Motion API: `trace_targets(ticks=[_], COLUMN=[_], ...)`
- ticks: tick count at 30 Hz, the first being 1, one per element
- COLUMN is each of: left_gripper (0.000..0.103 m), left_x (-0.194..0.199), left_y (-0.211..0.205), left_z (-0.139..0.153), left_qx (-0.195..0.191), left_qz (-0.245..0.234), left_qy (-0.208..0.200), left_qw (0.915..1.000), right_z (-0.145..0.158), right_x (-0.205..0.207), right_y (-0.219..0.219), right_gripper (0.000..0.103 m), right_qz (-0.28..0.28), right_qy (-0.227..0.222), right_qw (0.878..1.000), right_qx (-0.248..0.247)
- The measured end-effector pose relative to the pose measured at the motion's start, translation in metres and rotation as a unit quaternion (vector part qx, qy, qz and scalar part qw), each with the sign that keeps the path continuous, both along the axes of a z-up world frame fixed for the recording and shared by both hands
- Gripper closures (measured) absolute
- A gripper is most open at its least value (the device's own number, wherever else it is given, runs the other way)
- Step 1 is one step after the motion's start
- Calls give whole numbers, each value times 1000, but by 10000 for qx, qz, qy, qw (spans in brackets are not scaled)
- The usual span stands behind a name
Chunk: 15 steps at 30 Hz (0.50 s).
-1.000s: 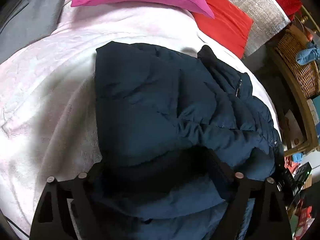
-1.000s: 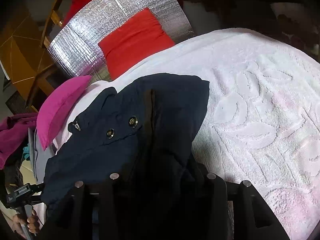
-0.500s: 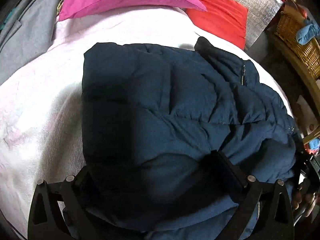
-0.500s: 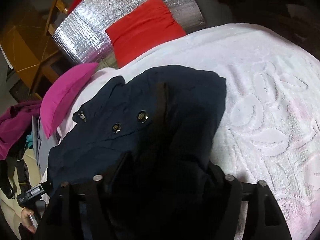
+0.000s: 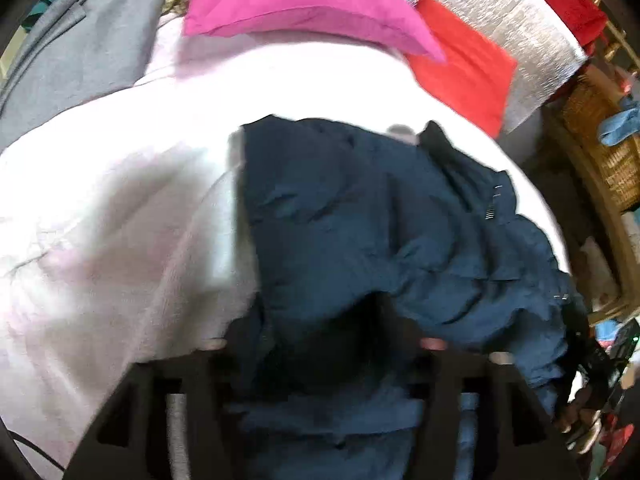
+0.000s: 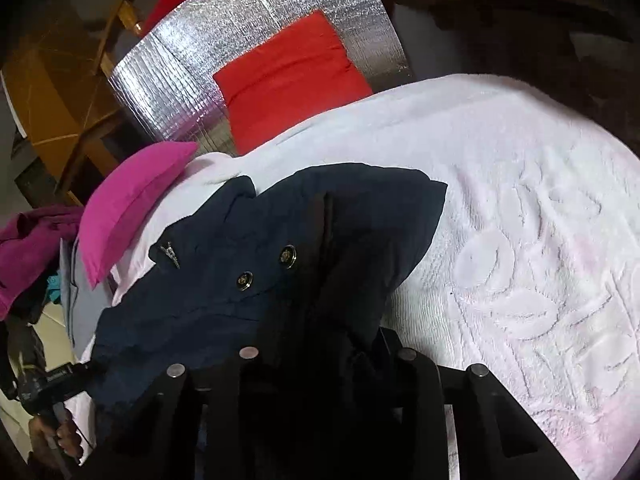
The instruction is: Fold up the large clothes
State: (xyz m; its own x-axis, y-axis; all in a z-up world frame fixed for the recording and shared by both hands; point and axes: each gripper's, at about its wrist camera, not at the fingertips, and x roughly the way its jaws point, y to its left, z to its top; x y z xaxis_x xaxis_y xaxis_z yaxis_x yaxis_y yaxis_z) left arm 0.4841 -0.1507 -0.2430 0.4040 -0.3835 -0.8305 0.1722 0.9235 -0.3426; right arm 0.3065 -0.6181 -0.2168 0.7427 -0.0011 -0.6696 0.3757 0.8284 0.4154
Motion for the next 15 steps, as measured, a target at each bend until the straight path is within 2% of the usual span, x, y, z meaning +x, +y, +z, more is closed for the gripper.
trace_targets(ticks=[2,6,9,10,11,13,15], left_gripper=[21,20,22,24,35,39,48], left_x=[0,-1,-10,-11,-11,-14,-15], left_y=[9,23,17,13,8,-1,-4], left_z=[0,-6,-4,-4,-4,-2,-5], left_qx=[50,-329,-510,-697,-873,-595,-490], left_qz=[129,200,-73,-179,-301,-341,-338], left_qy=[33,256,177,204,223,71,19], left_qw=[9999,9989,9985,9972,9955,9976,9982], right_z=[-9,-3,0,1,2,-1,-13], right_x=[0,-7,-11,-14,-17,-20,-13], right_y=[-6,-9,-16,-20,-25,-35,-41], right_gripper=[68,61,44,36,33,29,28], right_qz=[47,25,-32,-79,-109,-180,-207], right_qy=[148,111,-44,-161,-291,-486,-415], right_qw=[9996,9989,9963,9947,9924,9864,9809], right_qx=[236,459,855,1013,1193,1558,1888])
